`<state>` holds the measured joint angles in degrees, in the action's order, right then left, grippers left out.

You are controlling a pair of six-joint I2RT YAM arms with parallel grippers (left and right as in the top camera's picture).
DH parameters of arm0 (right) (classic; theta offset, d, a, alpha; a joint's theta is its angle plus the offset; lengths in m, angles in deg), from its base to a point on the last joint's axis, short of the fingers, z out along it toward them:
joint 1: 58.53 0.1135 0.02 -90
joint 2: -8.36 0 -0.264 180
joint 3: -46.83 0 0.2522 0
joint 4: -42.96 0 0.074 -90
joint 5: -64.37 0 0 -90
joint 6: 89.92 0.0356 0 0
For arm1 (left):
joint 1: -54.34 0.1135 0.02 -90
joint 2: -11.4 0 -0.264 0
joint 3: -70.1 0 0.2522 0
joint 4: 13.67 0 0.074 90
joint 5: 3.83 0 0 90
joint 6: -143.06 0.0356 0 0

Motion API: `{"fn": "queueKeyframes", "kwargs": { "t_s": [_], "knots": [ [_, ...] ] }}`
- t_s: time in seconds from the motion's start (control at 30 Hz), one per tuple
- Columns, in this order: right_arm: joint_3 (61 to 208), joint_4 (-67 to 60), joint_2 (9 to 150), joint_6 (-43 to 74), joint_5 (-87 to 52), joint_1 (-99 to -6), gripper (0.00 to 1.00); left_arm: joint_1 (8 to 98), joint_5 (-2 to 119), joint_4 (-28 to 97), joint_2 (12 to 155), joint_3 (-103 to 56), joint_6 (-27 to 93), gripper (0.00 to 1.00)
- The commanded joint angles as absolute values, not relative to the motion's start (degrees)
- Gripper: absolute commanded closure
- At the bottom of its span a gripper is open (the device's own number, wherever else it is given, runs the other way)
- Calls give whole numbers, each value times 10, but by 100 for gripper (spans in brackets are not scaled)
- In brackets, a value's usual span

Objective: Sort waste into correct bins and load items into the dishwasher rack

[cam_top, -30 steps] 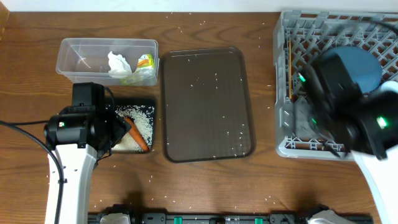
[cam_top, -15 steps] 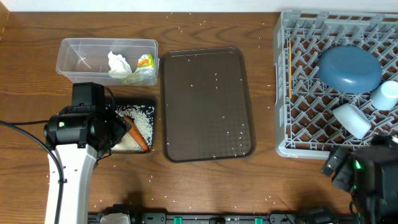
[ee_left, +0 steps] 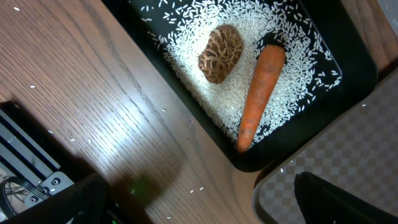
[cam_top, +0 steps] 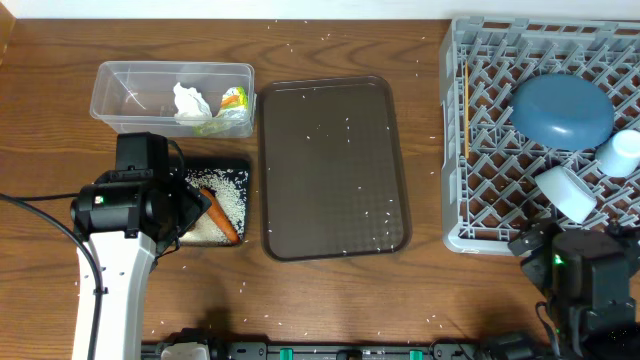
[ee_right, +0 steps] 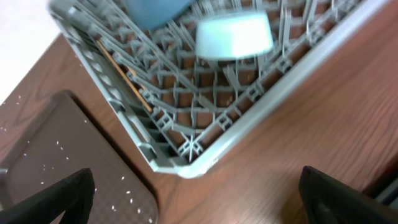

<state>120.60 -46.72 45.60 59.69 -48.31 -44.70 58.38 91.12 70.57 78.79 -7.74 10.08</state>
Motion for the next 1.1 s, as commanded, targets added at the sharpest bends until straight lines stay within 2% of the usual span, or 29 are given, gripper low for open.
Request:
{"fn": "queueKeyframes", "kwargs": {
  "t_s": [0.0, 1.07],
  "knots": [
    [1189, -467, 455, 661, -453, -451, 1, 586, 922, 708, 788, -77, 110, 2],
    [1185, -469, 441, 660, -446, -447, 1, 586, 922, 708, 788, -77, 110, 2]
  ]
}}
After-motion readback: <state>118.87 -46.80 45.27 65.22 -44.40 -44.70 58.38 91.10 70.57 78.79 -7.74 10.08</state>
